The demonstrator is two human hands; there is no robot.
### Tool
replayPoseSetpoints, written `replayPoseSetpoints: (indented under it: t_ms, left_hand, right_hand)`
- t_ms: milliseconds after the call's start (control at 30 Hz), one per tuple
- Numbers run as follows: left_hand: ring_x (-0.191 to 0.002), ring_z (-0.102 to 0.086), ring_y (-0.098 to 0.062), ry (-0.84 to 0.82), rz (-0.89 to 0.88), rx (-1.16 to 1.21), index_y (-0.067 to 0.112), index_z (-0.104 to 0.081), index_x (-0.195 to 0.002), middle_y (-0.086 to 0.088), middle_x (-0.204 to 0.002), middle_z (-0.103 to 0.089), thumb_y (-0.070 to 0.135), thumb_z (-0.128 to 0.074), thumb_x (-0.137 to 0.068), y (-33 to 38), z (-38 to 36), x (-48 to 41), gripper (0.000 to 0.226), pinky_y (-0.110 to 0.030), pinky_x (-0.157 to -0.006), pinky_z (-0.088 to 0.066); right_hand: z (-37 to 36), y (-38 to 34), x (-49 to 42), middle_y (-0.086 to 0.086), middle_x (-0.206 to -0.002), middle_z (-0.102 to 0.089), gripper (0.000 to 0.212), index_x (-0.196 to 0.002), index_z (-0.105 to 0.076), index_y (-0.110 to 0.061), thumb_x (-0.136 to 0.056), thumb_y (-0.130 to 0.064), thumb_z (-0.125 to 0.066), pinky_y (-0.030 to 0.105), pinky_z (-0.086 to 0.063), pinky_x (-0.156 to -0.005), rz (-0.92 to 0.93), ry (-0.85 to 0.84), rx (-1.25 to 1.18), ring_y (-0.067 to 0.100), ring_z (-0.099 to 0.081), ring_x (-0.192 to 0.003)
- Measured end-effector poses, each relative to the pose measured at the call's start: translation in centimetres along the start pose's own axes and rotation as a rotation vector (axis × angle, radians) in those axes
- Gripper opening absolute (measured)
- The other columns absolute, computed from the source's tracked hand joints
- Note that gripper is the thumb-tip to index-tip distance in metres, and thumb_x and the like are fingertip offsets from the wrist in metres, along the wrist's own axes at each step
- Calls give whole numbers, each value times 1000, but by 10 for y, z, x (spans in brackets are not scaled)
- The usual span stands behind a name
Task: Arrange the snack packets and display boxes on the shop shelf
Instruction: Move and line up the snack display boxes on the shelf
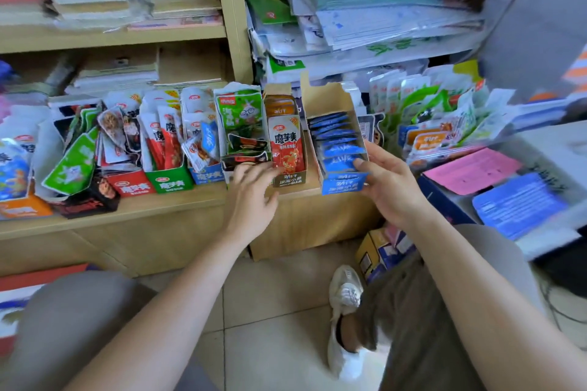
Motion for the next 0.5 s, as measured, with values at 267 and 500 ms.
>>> replayPoseSetpoints:
  t_ms: [267,500]
  left_hand:
    - [-120,-43,-31,-108,-45,-219,23,-62,-135,-3,-145,-48,19,-79,-76,1,-23,4,62,-47,-85,-53]
    - [-122,-41,-30,-161,-41,-233,28,-54,-143,1,-152,-40,20,-79,-73,-3,-24,9,74,-42,-82,-55]
  right_hand:
    - [4,10,5,15,-134,-62,41,-141,-53,-12,-101,-7,-50,54,-49,-100,5,-9,-8,34,-60,-123]
    - [9,32,14,11,-127,-68,36,-134,-60,-12,-101,-4,-50,48,-54,-95,-86,116,-72,31,-64,-118]
Point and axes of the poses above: each hand's wrist, its own x-axis away from the middle knuckle, its own z-axis out of the back of the hand, y = z × x, the point moved 8 cm from there along -x, towards the middle knuckle
